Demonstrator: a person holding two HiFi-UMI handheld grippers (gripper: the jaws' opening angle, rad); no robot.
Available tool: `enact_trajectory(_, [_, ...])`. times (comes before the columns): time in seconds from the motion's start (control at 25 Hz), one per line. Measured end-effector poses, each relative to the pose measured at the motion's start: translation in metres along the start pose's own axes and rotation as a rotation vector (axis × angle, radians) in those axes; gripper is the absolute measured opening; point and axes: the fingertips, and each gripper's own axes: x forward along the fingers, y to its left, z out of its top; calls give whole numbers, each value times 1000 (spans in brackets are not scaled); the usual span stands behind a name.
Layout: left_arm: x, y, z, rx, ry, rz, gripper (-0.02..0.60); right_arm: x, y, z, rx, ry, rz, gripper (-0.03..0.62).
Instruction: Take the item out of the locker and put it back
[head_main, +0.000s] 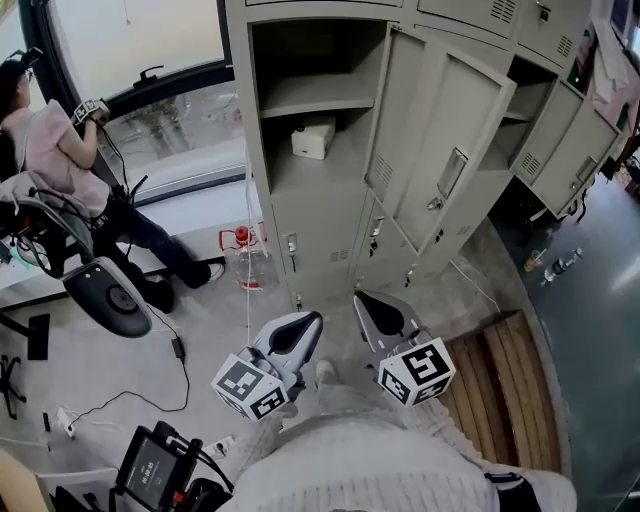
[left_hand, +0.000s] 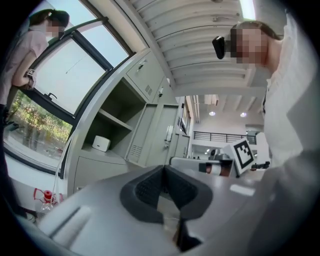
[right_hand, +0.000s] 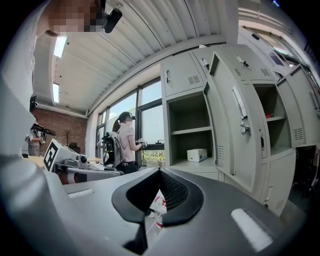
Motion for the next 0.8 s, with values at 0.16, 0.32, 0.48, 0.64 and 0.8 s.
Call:
enact_trajectory(0.16, [36, 42, 22, 34, -19, 25, 8, 46, -41, 20, -10, -34, -3, -2])
enact_trajectory(0.32, [73, 83, 37, 51, -53, 47, 8, 89, -67, 33, -34, -53, 16, -2])
enact_trajectory(0.48, [101, 106, 46, 73, -48, 37, 8, 122, -84, 31, -44, -35, 43, -2])
enact_trajectory(0.64, [111, 122, 50, 71, -45, 51, 8, 141, -93, 25, -27, -6, 42, -2])
enact_trajectory(0.8, [119, 140, 48, 56, -39, 52, 8, 159, -102, 18, -27, 16, 22, -2])
